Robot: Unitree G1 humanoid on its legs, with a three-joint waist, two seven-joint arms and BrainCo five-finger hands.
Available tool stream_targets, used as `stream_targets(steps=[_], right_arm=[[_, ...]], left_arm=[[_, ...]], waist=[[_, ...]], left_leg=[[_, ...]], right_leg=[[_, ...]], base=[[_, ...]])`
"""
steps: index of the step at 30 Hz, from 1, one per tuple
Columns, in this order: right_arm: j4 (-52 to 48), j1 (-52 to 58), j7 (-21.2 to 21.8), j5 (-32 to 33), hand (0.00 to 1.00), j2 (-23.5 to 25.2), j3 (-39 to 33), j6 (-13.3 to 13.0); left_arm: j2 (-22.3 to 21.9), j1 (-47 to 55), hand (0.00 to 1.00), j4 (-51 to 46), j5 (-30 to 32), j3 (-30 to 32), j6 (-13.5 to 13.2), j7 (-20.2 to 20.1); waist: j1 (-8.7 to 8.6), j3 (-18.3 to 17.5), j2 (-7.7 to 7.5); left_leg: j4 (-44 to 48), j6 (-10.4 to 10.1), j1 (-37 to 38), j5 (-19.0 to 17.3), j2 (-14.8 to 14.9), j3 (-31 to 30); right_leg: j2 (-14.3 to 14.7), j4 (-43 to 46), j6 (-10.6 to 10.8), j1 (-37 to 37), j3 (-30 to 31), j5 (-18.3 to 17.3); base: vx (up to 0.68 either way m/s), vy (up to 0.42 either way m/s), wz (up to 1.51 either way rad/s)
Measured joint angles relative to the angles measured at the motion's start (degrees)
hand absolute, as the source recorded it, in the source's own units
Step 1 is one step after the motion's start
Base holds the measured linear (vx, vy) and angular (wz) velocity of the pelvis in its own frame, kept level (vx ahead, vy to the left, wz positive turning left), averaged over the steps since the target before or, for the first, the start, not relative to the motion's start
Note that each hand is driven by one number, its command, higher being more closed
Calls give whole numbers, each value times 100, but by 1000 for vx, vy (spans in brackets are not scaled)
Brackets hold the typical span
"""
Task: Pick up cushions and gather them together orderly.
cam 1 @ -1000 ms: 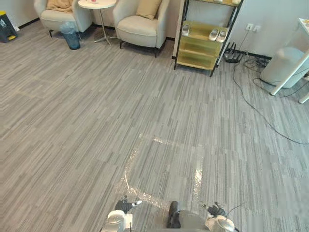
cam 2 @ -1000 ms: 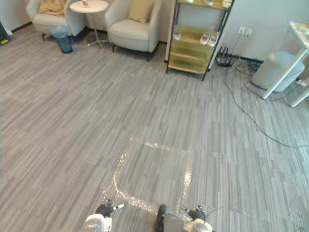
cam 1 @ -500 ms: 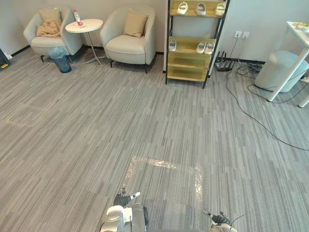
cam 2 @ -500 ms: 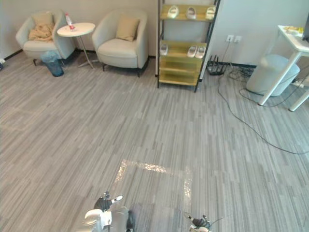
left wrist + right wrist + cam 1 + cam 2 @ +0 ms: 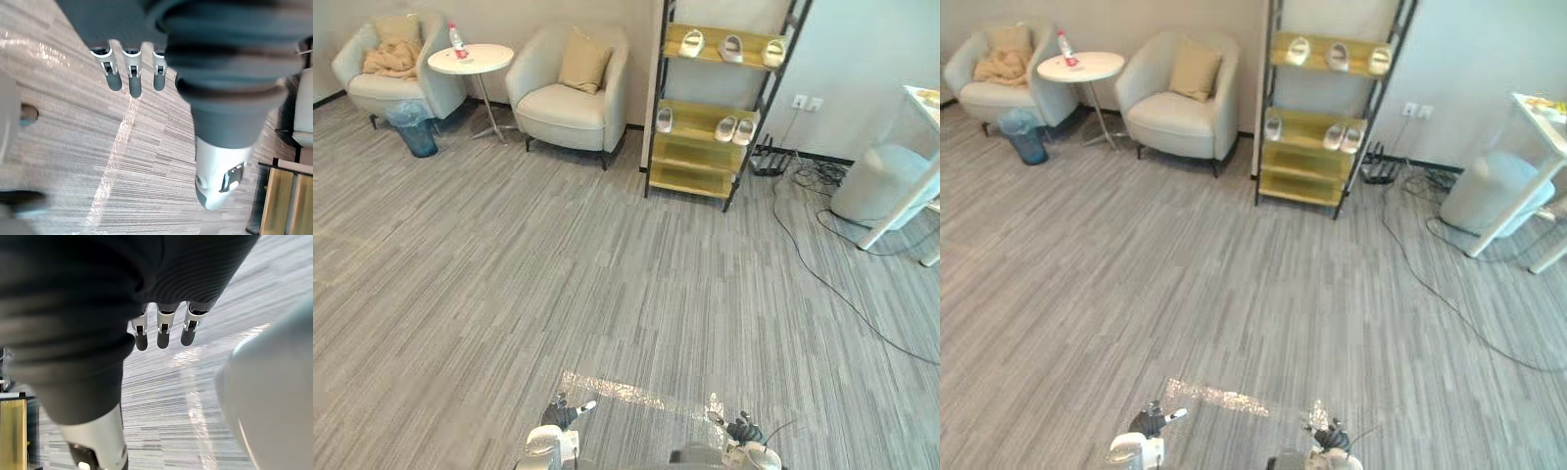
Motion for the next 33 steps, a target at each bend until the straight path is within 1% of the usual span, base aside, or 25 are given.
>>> stream_targets(steps=[1,2,3,4,5,6,8,9,11,12,13,14,15,16,17,18,20,23,24,25,27,28,29,33], right_arm=[[19,-14,9,-5,0,-25,1,1],[89,-27,9,-3,0,-125,4,6],[96,-40,7,-4,0,-179,9,11],[89,-40,1,4,0,-234,5,6],[70,-47,-13,14,0,-309,0,2],[95,-60,-29,23,0,-360,0,31],[96,-28,-58,34,0,-366,7,51],[96,-25,-66,59,0,-352,8,56],[91,-41,-69,68,0,-316,15,54],[79,-47,-72,67,0,-303,15,53],[78,-46,-82,65,0,-307,12,53],[82,-46,-87,62,0,-323,9,52],[109,-61,-97,54,0,-224,36,85],[108,-33,-96,54,0,-186,71,86],[112,-7,-94,54,0,-148,116,85],[114,43,-86,44,0,-119,209,85],[117,102,-76,28,0,-110,261,83],[138,151,-73,13,0,-125,242,83],[166,157,-73,13,0,-140,238,82],[187,159,-73,14,0,-140,238,82],[231,215,-73,13,0,-181,229,90],[245,225,-72,13,0,-185,224,93],[301,259,-73,25,0,-193,163,103],[311,273,-72,14,0,-176,34,111]], left_arm=[[-67,-29,0,88,1,99,6,11],[-146,15,0,109,3,147,7,10],[-186,9,0,92,3,151,-4,13],[-240,-50,0,89,0,155,-4,16],[-284,-92,0,79,-3,210,-2,18],[-283,-92,0,66,-6,199,-2,6],[-286,-86,0,38,-6,194,-5,17],[-285,-85,0,36,-7,181,-5,12],[-281,-85,0,-19,-8,101,-10,13],[-277,-97,0,-19,-9,56,-10,7],[-274,-102,0,-14,-10,8,-11,2],[-272,-99,0,0,-13,-20,-9,0],[-211,-143,0,3,-19,-19,-17,7],[-138,-134,0,5,-17,-19,-17,6],[-95,-128,0,18,-16,-18,-17,6],[-46,-143,0,99,-12,-21,-18,5],[-36,-138,0,160,-12,-28,-19,4],[-43,-125,0,222,-12,-74,-18,6],[-41,-115,0,222,-12,-123,-18,8],[-41,-108,0,222,-12,-143,-18,8],[-63,-79,0,222,-7,-144,-19,8],[-64,-75,0,222,-7,-145,-19,8],[-68,-51,0,222,-7,-144,-19,7],[-78,-10,0,221,-2,-145,-21,4]], waist=[[-16,9,77],[-6,-51,250],[-15,-48,275],[-25,22,372],[-7,124,462],[5,135,552],[8,171,591],[13,171,584],[30,168,578],[30,167,579],[29,164,584],[31,153,614],[50,142,458],[47,93,309],[45,47,225],[44,21,164],[41,-7,117],[29,-81,145],[27,-108,120],[27,-112,133],[20,-119,184],[19,-123,189],[16,-143,195],[12,-167,176]], left_leg=[[51,-92,69,-90,93,-88],[248,-101,19,-88,249,-159],[614,-102,-113,-89,302,-182],[1232,-105,-343,-90,378,-199],[2372,-250,-891,15,512,-252],[2989,-255,-1181,-5,622,-245],[3248,-320,-1364,-95,743,-139],[3156,-298,-1446,-121,736,-120],[2663,-284,-1582,-110,713,-75],[1993,-272,-1658,-31,663,-96],[1297,-240,-1650,356,596,-178],[971,-306,-1659,749,575,-235],[891,-323,-1524,752,498,-205],[767,-310,-1446,759,434,-134],[706,-305,-1412,762,383,-82],[582,-282,-1295,776,290,-24],[399,-223,-1074,813,172,8],[106,-123,-933,929,42,38],[-36,-118,-871,1006,8,44],[-97,-119,-847,1040,-1,48],[-413,-121,-721,1229,-37,37],[-468,-122,-700,1260,-42,30],[-671,-142,-611,1370,-47,-1],[-1063,-158,-417,1594,-39,-24]], right_leg=[[52,217,60,23,-60,-94],[150,248,-28,62,-166,-184],[190,172,-67,176,-216,-293],[250,72,-118,323,-250,-322],[329,-125,-174,567,-324,-343],[400,-274,-231,796,-345,-351],[457,-546,-280,1293,-352,-377],[455,-643,-280,1454,-343,-378],[452,-792,-277,1571,-290,-380],[454,-871,-267,1643,-268,-382],[479,-868,-219,1637,-250,-405],[543,-866,-159,1639,-228,-440],[446,-855,-78,1655,-141,-479],[352,-873,-50,1653,-133,-496],[288,-896,-12,1684,-122,-518],[189,-978,33,1776,-108,-529],[105,-1117,103,1942,-105,-488],[-9,-1280,164,2018,-104,-454],[-40,-1338,178,2039,-109,-446],[-48,-1356,186,2042,-108,-442],[-79,-1439,190,2044,-118,-439],[-81,-1448,190,2049,-121,-439],[-82,-1465,190,2054,-132,-439],[-59,-1496,192,2088,-141,-424]], base=[[397,-234,42],[405,-239,33],[365,-239,25],[322,-224,22],[366,-248,10],[302,-168,5],[275,-98,-11],[212,-55,-17],[143,27,-24],[209,123,-23],[220,145,-15],[152,139,-10],[132,115,-9],[120,111,-11],[140,95,-10],[128,98,-8],[98,93,-1],[29,43,1],[0,0,0],[0,0,0],[-16,-9,1],[-33,-30,3],[-30,-41,2],[-22,-33,2]])
